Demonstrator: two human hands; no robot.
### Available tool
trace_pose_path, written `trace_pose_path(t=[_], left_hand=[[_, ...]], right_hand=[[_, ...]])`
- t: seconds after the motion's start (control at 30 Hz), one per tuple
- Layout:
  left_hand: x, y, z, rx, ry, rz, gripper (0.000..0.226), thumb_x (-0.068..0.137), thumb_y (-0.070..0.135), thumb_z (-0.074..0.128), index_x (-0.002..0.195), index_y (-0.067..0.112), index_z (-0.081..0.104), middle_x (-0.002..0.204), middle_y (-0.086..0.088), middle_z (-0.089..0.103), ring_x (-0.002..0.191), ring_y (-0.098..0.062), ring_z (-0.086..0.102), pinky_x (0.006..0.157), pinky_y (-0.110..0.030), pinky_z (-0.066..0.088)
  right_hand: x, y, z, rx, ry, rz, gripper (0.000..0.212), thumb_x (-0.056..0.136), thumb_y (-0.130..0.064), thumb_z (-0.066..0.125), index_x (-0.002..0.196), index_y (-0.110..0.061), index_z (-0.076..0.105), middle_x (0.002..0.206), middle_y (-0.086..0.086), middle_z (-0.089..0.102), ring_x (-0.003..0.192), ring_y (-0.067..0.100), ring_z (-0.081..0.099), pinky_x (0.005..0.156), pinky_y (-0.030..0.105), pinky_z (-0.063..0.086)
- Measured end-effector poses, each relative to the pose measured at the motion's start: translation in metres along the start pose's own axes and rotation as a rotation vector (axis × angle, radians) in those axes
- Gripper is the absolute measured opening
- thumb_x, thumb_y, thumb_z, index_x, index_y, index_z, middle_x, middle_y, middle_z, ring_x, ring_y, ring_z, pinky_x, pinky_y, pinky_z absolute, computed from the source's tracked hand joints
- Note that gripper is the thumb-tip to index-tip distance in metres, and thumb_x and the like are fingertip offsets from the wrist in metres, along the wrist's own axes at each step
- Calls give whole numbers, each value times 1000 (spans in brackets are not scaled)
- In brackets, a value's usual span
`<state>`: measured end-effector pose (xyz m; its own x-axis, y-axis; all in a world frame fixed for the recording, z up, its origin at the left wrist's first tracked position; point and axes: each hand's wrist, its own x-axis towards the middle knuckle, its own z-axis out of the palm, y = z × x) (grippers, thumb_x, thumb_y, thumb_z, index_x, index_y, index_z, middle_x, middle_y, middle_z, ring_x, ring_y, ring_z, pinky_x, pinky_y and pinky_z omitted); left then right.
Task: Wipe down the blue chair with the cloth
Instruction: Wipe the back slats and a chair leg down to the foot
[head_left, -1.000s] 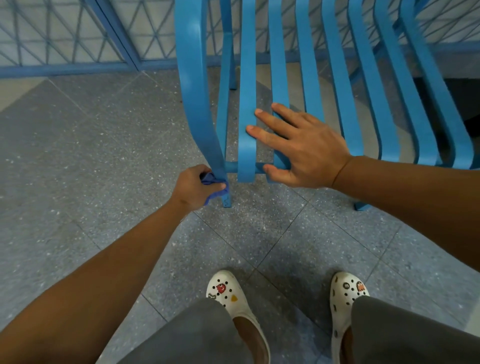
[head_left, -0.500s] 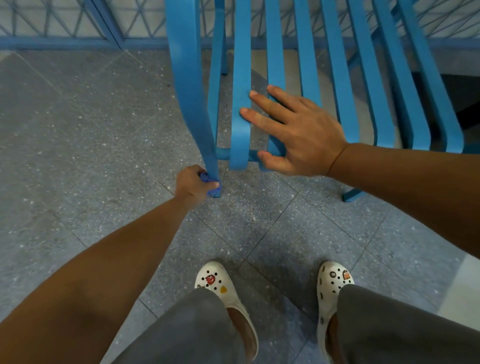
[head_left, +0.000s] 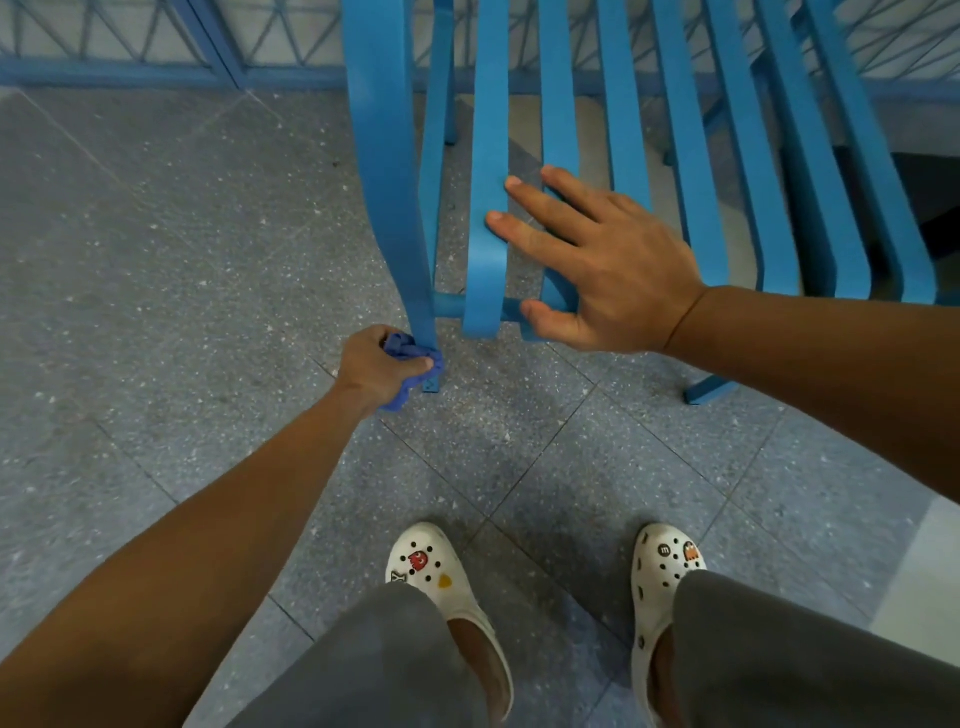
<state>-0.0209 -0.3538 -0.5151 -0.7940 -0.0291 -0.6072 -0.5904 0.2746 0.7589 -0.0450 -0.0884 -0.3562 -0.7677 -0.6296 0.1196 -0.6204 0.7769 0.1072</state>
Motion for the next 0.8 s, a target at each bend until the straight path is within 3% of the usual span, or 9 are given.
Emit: trace_pose_path(t=[0.07,0.17,0.23,0.3,0.4,0.5,0.6,0.7,0.8], left_hand=[[4,-6,8,38,11,11,28,86,-11,71,108,-18,56,92,-21,73,53,0,69,46,-12,49],[18,-19,12,163,53,4,19,85,-1,77,94,0,60,82,-6,66,51,3,64,42,-8,41],[26,-23,9,262,46,33,24,82,8,82,97,2,64,87,-4,67,70,-12,67,47,-9,41],[31,-23,-1,310,12,68,27,80,10,84,99,-1,67,90,-6,68,83,-22,65,59,-20,48],[39,-20,-18,274,-45,95,26,78,10,86,94,2,67,90,-11,71,79,-21,65,74,-36,59],[40,-20,-21,280,-46,135,25,77,9,87,86,8,64,85,-7,69,69,-9,64,62,-23,57],[44,-27,-11,285,-27,111,26,77,10,87,82,7,62,80,-8,70,71,-17,71,65,-39,63],[40,-36,8,276,-6,79,21,83,-3,78,93,-5,60,75,-5,62,55,-2,65,46,-10,47],[41,-45,15,259,15,54,22,84,0,77,101,-4,63,84,-5,63,65,-10,58,44,-6,42]], right_hand=[[1,0,0,5,4,-3,75,96,-61,40,160,-26,27,165,8,29,150,37,30,102,50,44],[1,1,1,8,14,-4,75,95,-61,41,160,-25,28,165,9,30,150,37,30,103,50,44],[3,0,1,9,8,-2,76,95,-61,41,160,-26,26,165,9,29,150,37,29,105,51,44],[3,0,1,7,-4,6,76,95,-62,39,161,-26,25,166,8,27,151,36,27,107,52,43],[3,0,2,10,-1,7,76,96,-63,38,161,-26,25,166,8,27,151,36,27,106,53,43],[3,0,3,17,11,5,76,95,-62,40,160,-26,26,165,8,29,151,37,28,106,53,43],[2,1,4,25,25,2,75,95,-60,43,160,-25,28,164,9,30,150,37,29,107,53,43],[2,1,4,26,22,-3,75,95,-60,42,160,-24,29,164,10,31,150,38,30,107,53,43],[3,1,3,28,31,-3,74,95,-59,42,159,-24,31,164,10,32,149,38,31,106,51,42]])
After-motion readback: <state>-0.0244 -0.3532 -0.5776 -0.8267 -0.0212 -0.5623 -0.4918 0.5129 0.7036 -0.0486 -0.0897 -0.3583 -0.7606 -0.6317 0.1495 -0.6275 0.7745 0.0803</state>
